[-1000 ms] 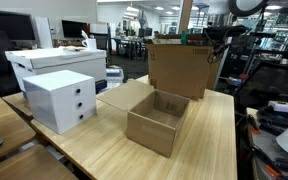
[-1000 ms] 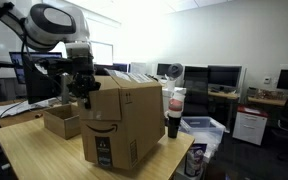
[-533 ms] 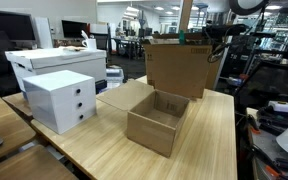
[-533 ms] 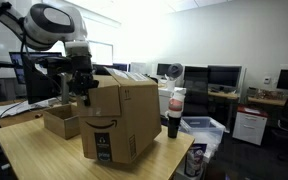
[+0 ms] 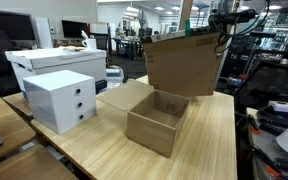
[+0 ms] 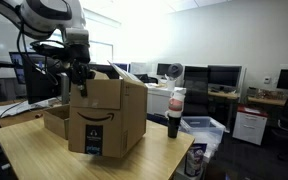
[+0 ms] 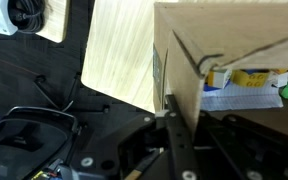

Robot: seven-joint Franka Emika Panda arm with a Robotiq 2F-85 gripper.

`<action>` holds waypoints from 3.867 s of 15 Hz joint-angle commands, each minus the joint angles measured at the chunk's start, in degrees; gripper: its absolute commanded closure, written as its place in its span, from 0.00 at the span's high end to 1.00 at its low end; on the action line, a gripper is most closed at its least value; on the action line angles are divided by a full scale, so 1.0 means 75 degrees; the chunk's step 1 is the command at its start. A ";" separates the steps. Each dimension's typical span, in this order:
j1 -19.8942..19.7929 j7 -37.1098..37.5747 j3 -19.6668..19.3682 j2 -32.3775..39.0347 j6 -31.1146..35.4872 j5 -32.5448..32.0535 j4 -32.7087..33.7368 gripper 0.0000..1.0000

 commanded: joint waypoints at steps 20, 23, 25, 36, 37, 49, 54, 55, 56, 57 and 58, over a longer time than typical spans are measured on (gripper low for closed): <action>0.0160 -0.3545 0.0021 0.0592 -0.2745 -0.0442 0.2894 0.06; 0.0267 -0.3745 0.0102 0.0772 -0.2952 -0.0748 0.3279 0.06; 0.0360 -0.3933 0.0150 0.0864 -0.3002 -0.0974 0.3455 0.06; 0.0923 -0.5519 0.0349 0.1216 -0.3061 -0.2273 0.3897 0.06; 0.0966 -0.5585 0.0358 0.1221 -0.3055 -0.2387 0.3900 0.06; 0.1620 -0.5533 0.0761 0.1102 -0.2953 -0.3684 0.3460 0.06; 0.1786 -0.5340 0.0832 0.0974 -0.2938 -0.4038 0.3035 0.06; 0.1800 -0.5327 0.0843 0.0956 -0.2946 -0.4094 0.2966 0.06; 0.1821 -0.5327 0.0861 0.0921 -0.2960 -0.4118 0.2889 0.06; 0.1844 -0.5334 0.0880 0.0897 -0.2970 -0.4144 0.2810 0.06; 0.1865 -0.5346 0.0892 0.0883 -0.2976 -0.4161 0.2743 0.06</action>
